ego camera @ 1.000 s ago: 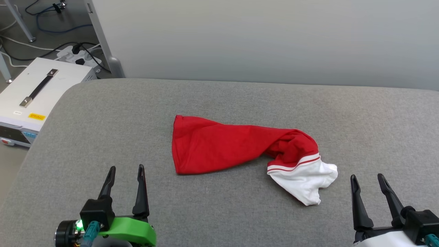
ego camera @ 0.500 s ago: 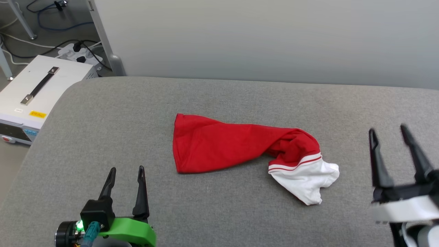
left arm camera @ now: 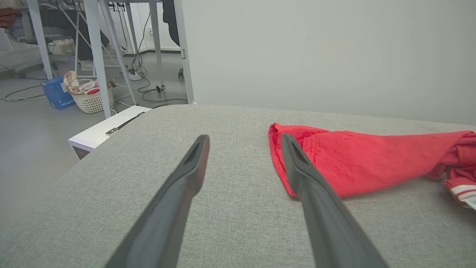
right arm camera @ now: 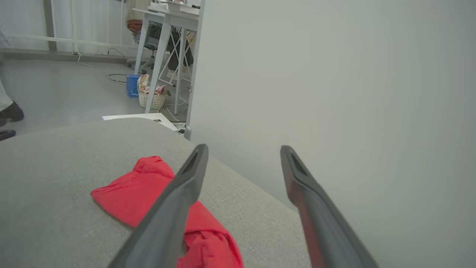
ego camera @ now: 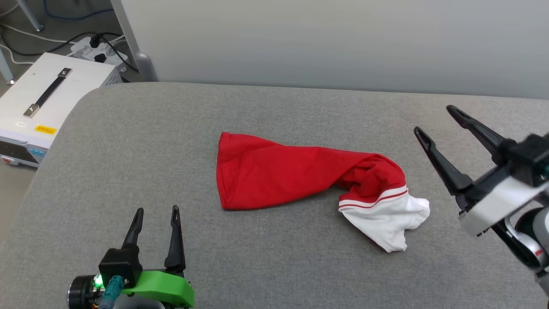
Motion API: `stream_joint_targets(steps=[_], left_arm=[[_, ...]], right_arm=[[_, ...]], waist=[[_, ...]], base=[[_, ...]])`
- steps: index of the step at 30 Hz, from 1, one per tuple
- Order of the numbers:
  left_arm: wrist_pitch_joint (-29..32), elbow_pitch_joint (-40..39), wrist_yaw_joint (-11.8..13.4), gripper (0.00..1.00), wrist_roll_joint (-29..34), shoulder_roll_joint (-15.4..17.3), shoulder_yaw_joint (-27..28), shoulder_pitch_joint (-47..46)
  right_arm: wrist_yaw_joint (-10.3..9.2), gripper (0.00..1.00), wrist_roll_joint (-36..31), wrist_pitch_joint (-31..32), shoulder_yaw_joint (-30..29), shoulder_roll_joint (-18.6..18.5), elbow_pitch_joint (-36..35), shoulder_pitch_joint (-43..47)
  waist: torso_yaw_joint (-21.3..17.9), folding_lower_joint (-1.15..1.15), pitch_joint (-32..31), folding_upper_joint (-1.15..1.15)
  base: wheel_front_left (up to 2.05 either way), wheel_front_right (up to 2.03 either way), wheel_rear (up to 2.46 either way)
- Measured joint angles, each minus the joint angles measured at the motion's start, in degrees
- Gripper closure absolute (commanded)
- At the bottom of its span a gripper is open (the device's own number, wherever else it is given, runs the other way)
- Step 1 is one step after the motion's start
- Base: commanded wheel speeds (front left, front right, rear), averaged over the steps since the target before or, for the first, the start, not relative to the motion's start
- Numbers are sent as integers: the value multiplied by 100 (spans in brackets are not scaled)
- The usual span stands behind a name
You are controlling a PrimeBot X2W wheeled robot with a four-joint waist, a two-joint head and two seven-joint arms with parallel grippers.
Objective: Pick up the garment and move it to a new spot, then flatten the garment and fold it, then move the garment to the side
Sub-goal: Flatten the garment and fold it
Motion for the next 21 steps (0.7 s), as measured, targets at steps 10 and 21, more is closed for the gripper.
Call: stream_joint_targets(steps=[10, 21], left_arm=[[0, -52, -1, 0, 0, -10, 16, -149], [0, -108, 66, 0, -125, -14, -189, -485]], right_arm=[[0, 0, 1633, 2588, 1881, -992, 156, -902], [0, 0, 2216, 3828, 2942, -990, 806, -1377]], waist=[[49, 0, 266, 0], [194, 0, 817, 0]], base=[[0, 0, 0], [0, 0, 0]])
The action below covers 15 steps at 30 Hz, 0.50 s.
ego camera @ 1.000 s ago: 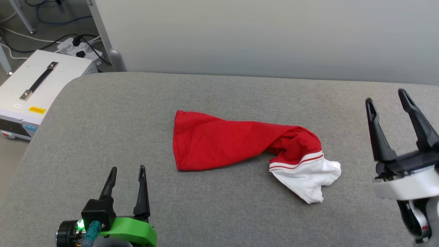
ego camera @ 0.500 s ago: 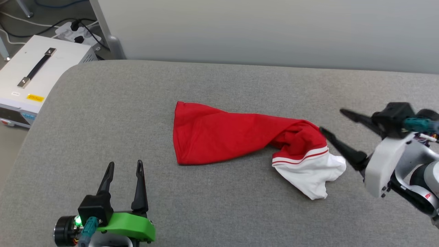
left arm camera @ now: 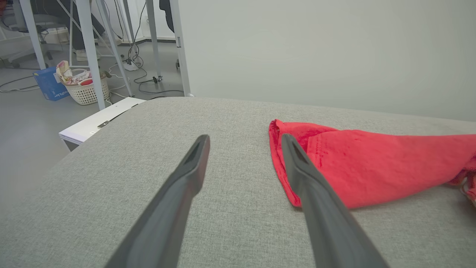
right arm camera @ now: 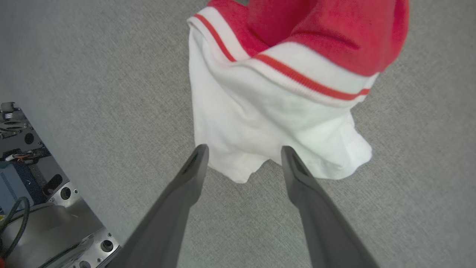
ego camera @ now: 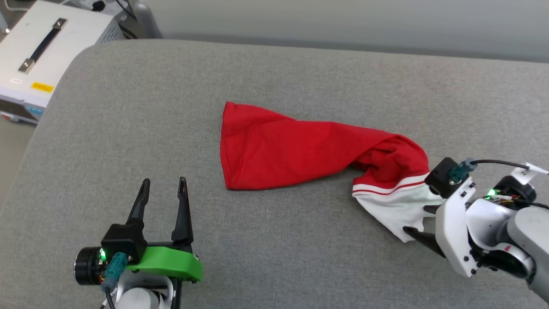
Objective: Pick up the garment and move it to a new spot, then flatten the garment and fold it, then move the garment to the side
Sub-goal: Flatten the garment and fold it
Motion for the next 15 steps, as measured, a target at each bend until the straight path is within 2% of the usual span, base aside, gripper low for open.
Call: stream_joint_targets(steps=[6, 11, 12, 13, 14, 15], left_arm=[[0, 0, 89, 0, -120, 0, -98, -140], [0, 32, 100, 0, -137, -2, -145, -188], [0, 41, 115, 0, -137, -1, -141, -188], [0, 55, 126, 0, -137, -2, -135, -188], [0, 63, 140, 0, -137, -2, -129, -187], [0, 71, 140, 0, -137, -2, -122, -186]], right_arm=[[0, 0, 34, -166, 600, 326, 677, -138], [0, 0, 103, -256, 1043, 292, 1048, -369], [0, 66, 170, -303, 1069, 289, 1076, -375], [0, 85, 215, -413, 1105, 283, 1101, -394], [0, 100, 237, -545, 1149, 272, 1128, -410], [-2, 100, 241, -669, 1184, 259, 1154, -425]], waist=[[109, 0, 321, 0], [221, 0, 438, 0], [230, 0, 434, 0], [235, 0, 419, 0], [235, 0, 397, 0], [230, 0, 370, 0]], base=[[0, 0, 0], [0, 0, 0], [0, 0, 0], [0, 0, 0], [0, 0, 0], [0, 0, 0]])
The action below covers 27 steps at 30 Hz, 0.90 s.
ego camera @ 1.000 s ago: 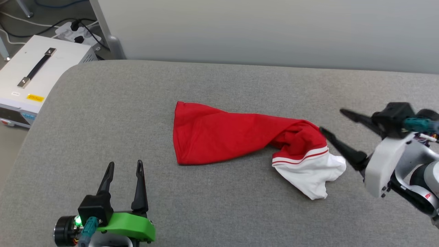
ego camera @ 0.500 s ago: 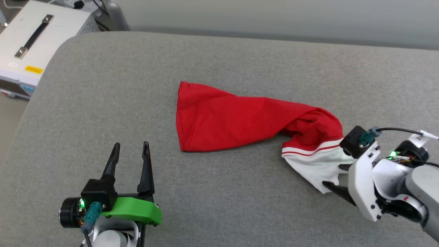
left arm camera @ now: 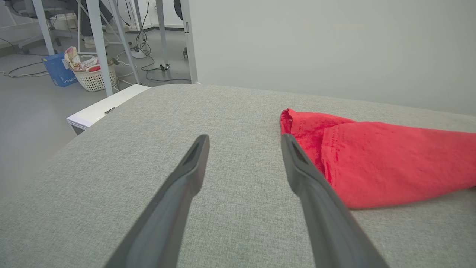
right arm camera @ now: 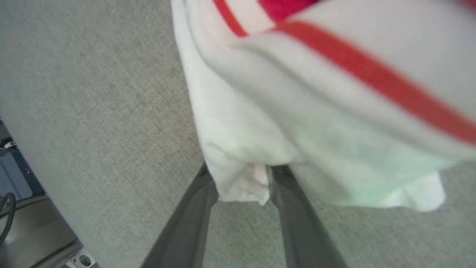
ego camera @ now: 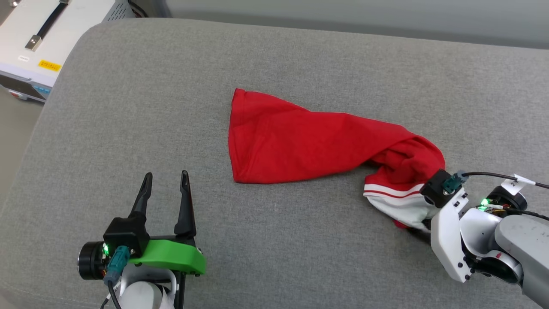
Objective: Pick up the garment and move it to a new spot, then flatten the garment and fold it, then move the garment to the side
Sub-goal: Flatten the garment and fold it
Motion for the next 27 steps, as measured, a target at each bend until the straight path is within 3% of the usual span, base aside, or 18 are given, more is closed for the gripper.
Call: stream_joint_targets(steps=[8, 18, 23, 27], left_arm=[[0, 27, -1, 0, 10, 0, 27, 42], [0, -11, -3, 0, 58, -1, 159, 232], [0, -22, -3, 0, 57, -1, 148, 233], [0, -19, -3, 0, 55, -2, 120, 232]], right_arm=[[2, 100, 119, -968, -267, -205, -304, -44], [2, 100, 224, -1369, -1577, -1145, -780, 320], [2, 100, 347, -1422, -2137, -1311, -471, 873], [2, 100, 391, -1479, -2402, -1126, 213, 1463]], waist=[[-97, 0, -304, 0], [-382, 0, -567, 0], [-469, 0, -579, 0], [-458, 0, -512, 0]], base=[[0, 0, 0], [0, 0, 0], [0, 0, 0], [0, 0, 0]])
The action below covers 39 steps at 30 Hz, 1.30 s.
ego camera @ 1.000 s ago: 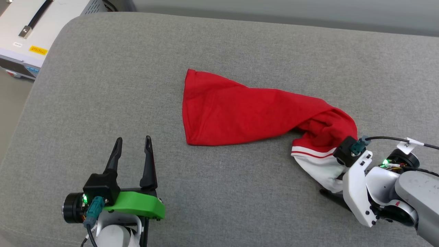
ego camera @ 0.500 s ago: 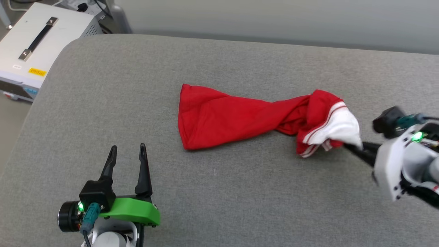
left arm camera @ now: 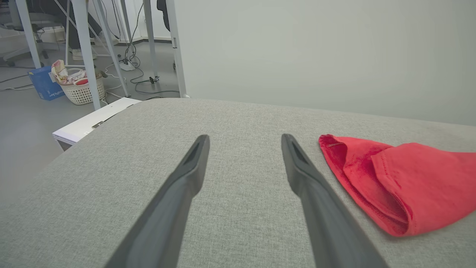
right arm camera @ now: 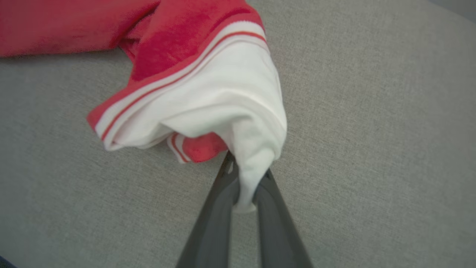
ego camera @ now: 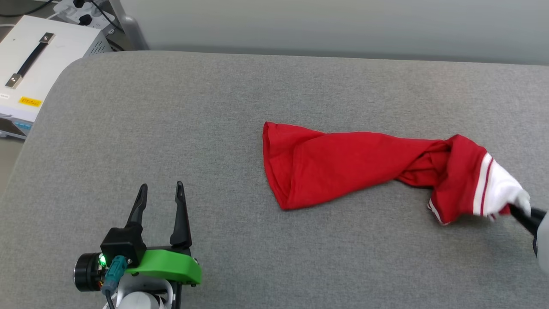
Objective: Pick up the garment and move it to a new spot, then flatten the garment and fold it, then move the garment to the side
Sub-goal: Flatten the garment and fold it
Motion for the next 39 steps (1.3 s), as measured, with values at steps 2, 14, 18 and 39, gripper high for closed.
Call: stream_joint_targets(steps=[2, 14, 18, 39], left_arm=[[0, 4, 0, 0, -1, 0, -27, -2], [0, 91, 1, 0, -15, -1, -56, 2], [0, 96, 2, 0, -15, -1, -70, 59], [0, -15, 0, 0, 62, -1, -66, 337]], right_arm=[[0, 100, 0, -45, -8, 124, 314, 210], [-1, 0, 67, -962, -170, 832, 1193, 745], [0, 0, -192, -1630, -502, 857, 1050, 857], [0, 0, -2085, -2189, -3695, 1837, -1443, 2201]], waist=[[27, 0, 22, 0], [130, 0, -89, 0], [120, 0, -236, 0], [-16, 0, -666, 0]], base=[[0, 0, 0], [0, 0, 0], [0, 0, 0], [0, 0, 0]])
